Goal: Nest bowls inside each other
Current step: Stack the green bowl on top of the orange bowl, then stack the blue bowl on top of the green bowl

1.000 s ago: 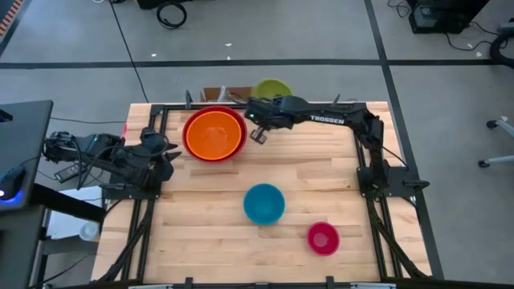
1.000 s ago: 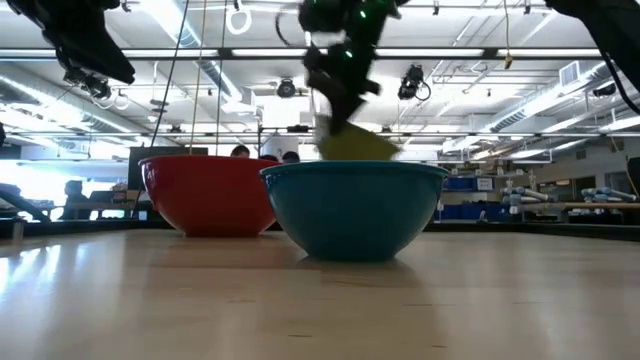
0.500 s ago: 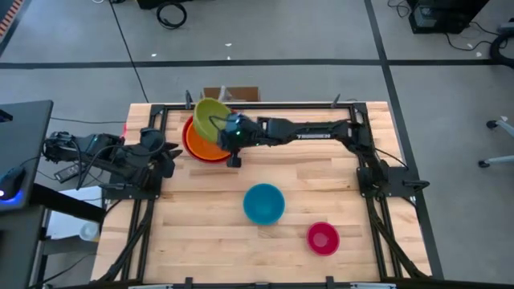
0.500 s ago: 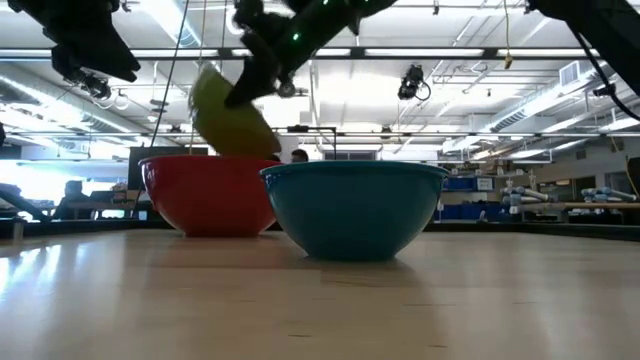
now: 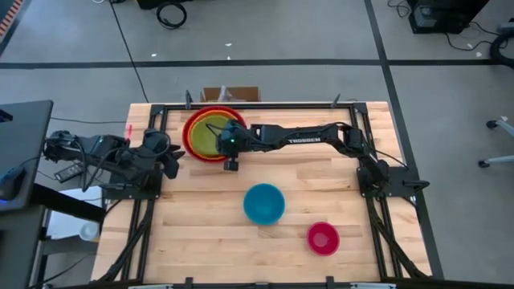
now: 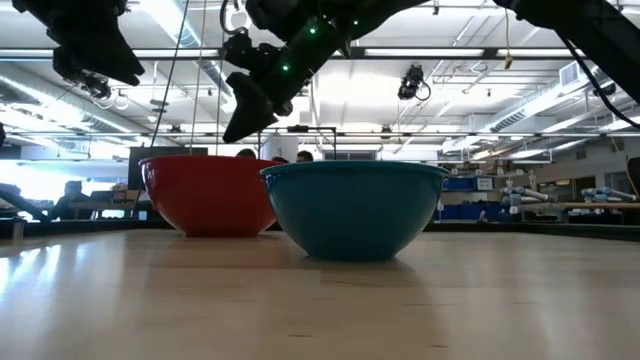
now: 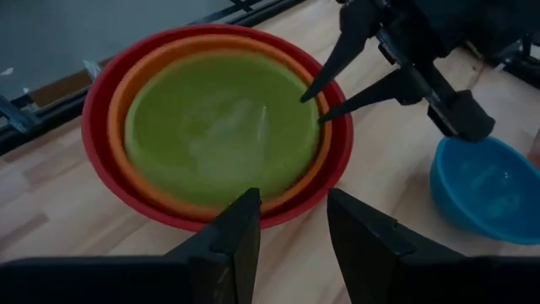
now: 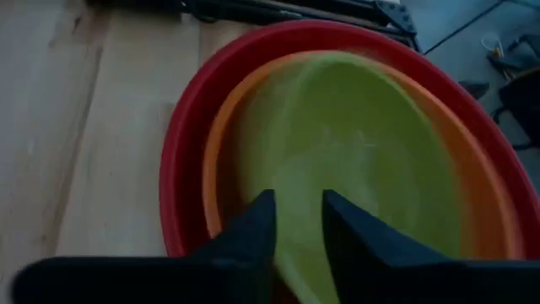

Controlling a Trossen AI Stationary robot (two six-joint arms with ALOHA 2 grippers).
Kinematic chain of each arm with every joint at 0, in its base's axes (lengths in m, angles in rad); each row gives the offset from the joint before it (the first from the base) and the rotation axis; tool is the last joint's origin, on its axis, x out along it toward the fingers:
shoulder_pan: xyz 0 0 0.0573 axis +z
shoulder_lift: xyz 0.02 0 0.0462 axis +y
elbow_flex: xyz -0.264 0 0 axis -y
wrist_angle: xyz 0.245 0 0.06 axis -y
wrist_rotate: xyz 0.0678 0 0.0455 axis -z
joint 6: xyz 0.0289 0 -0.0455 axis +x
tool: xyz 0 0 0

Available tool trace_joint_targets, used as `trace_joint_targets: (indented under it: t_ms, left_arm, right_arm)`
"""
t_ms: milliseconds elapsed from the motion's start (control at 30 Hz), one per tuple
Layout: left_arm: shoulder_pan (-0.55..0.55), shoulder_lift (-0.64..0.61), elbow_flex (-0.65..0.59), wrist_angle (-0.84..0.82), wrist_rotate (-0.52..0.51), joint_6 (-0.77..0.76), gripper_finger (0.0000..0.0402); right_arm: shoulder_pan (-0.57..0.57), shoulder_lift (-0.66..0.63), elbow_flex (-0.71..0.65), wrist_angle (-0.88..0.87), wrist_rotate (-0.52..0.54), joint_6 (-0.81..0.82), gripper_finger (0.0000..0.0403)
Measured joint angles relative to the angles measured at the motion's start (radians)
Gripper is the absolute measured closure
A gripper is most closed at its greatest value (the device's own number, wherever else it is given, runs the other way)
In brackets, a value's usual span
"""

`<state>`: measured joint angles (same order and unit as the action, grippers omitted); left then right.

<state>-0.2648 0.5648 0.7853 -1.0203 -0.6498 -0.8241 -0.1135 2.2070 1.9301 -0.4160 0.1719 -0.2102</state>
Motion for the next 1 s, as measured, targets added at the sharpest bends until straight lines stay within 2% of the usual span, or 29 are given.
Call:
trace_joint_targets:
  t_ms: [100,233,500,700,800,1000]
  left_arm:
    - [0.0,0.012,0.0,0.0,0.0,-0.014,0.026]
    - [0.0,0.029,0.0,0.002,0.009,-0.027,0.026]
    - [0.0,0.091,0.0,0.053,0.019,0.011,0.026]
    - [-0.001,0.17,0.0,0.187,0.039,0.067,0.026]
    - [-0.001,0.218,0.0,0.281,0.039,0.068,0.026]
    - [0.0,0.339,0.0,0.493,0.04,0.063,0.026]
  right_arm:
    - [0.0,-0.006,0.0,-0.005,0.004,0.041,0.026]
    - [0.002,-0.04,0.0,-0.033,0.074,0.147,0.0239]
    - [-0.01,-0.186,0.0,-0.241,0.108,0.578,0.0239]
    - [-0.029,-0.264,-0.017,-0.468,0.129,0.638,0.0239]
    - [-0.037,-0.307,-0.09,-0.482,0.073,0.653,0.0239]
    - [-0.046,-0.407,-0.31,-0.469,-0.109,0.71,0.0239]
